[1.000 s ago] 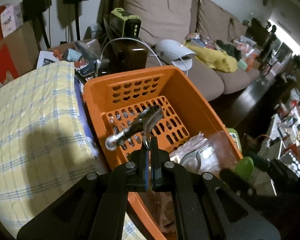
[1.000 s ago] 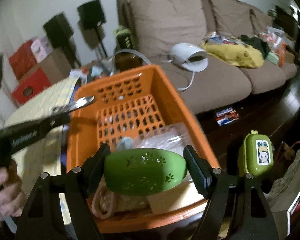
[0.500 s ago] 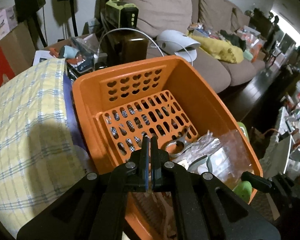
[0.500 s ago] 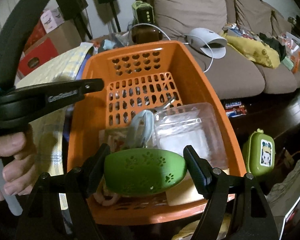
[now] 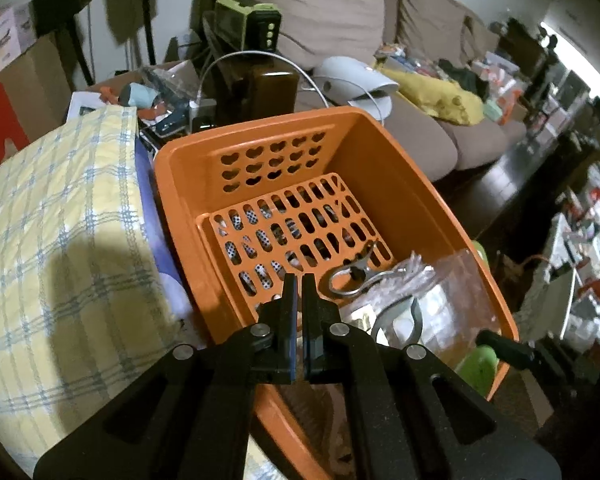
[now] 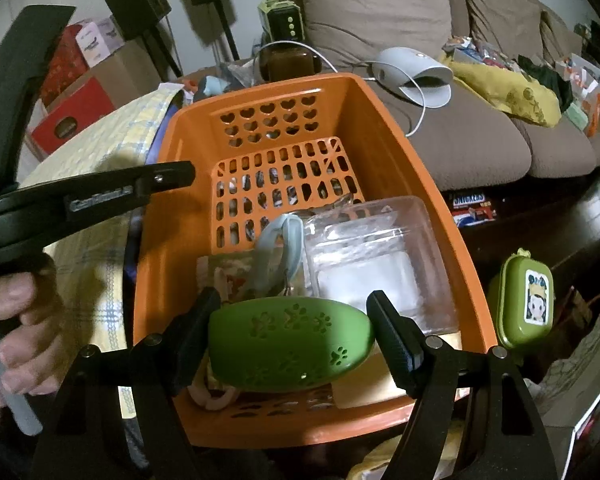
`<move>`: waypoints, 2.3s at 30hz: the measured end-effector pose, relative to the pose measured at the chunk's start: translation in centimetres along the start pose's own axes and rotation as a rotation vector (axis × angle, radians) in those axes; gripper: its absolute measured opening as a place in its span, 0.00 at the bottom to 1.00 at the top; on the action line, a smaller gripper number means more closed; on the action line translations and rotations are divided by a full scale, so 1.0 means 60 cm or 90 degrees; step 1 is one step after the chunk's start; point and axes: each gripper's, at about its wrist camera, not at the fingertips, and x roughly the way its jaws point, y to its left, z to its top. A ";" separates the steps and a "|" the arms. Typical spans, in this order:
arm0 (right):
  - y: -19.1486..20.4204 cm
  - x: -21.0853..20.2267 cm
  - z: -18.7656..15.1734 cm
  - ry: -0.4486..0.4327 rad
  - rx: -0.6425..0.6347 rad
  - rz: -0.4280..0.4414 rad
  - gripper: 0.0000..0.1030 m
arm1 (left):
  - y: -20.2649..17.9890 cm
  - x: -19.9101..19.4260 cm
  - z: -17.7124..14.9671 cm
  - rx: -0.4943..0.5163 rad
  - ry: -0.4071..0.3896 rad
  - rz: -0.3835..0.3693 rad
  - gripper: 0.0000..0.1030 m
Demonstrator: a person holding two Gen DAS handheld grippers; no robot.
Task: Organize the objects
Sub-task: 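Lower the silver clip into the basket and open the left gripper, then lower the green egg into the basket and open the right gripper, then move the left gripper over the light-green clothespin clip on the tablecloth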
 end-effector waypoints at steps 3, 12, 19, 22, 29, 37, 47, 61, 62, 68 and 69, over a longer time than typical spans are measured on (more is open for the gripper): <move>-0.001 0.006 -0.002 0.010 0.002 -0.008 0.75 | 0.006 -0.014 0.002 0.003 -0.010 0.012 0.02; 0.006 -0.007 0.000 -0.027 -0.016 -0.039 0.80 | 0.051 -0.066 0.014 -0.042 -0.063 0.025 0.19; -0.013 -0.023 0.007 -0.056 0.013 -0.049 0.80 | 0.080 -0.102 0.019 -0.013 -0.081 0.060 0.19; -0.017 -0.034 0.009 -0.074 0.019 -0.045 0.78 | 0.106 -0.125 0.021 -0.025 -0.094 0.069 0.19; -0.018 -0.022 0.006 -0.046 0.016 -0.013 0.32 | 0.170 -0.178 0.000 -0.059 -0.135 0.096 0.19; -0.008 -0.002 -0.002 0.001 0.008 0.015 0.14 | 0.255 -0.239 -0.046 -0.102 -0.197 0.182 0.19; 0.016 0.043 -0.030 0.062 -0.036 -0.035 0.15 | 0.384 -0.305 -0.127 -0.151 -0.210 0.242 0.20; 0.028 -0.029 -0.014 -0.133 0.003 0.029 0.17 | 0.548 -0.380 -0.203 -0.259 -0.235 0.222 0.31; 0.027 -0.023 -0.012 -0.126 0.011 0.015 0.17 | 0.556 -0.375 -0.203 -0.254 -0.224 0.217 0.33; 0.111 -0.009 0.032 -0.072 0.019 0.052 0.19 | 0.540 -0.324 -0.192 -0.208 -0.179 0.162 0.38; 0.141 -0.010 0.044 -0.072 -0.009 0.060 0.24 | 0.532 -0.314 -0.190 -0.201 -0.173 0.152 0.38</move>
